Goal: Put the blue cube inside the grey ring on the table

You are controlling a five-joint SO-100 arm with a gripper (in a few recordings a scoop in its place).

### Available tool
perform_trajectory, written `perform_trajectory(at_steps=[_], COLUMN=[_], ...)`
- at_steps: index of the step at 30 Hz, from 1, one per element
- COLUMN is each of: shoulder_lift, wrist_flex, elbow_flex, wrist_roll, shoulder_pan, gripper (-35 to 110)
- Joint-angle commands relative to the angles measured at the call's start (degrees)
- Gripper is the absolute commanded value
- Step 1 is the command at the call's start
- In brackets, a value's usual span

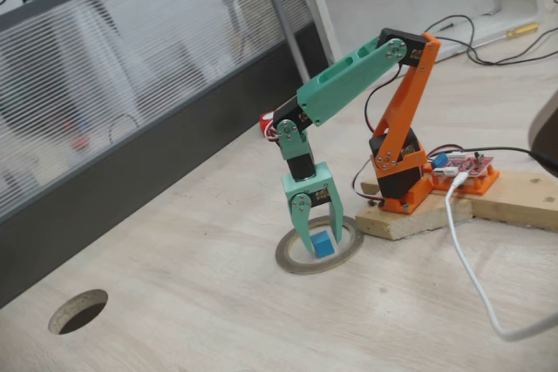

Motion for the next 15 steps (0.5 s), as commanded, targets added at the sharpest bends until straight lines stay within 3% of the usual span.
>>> perform_trajectory(at_steps=[1, 15], shoulder_lift=[1.58, 0.79], wrist_flex=[0.35, 21.97], elbow_flex=[0.0, -21.45], wrist_roll=[-0.09, 0.0], shoulder_pan=[0.88, 0.88], gripper=[31, 31])
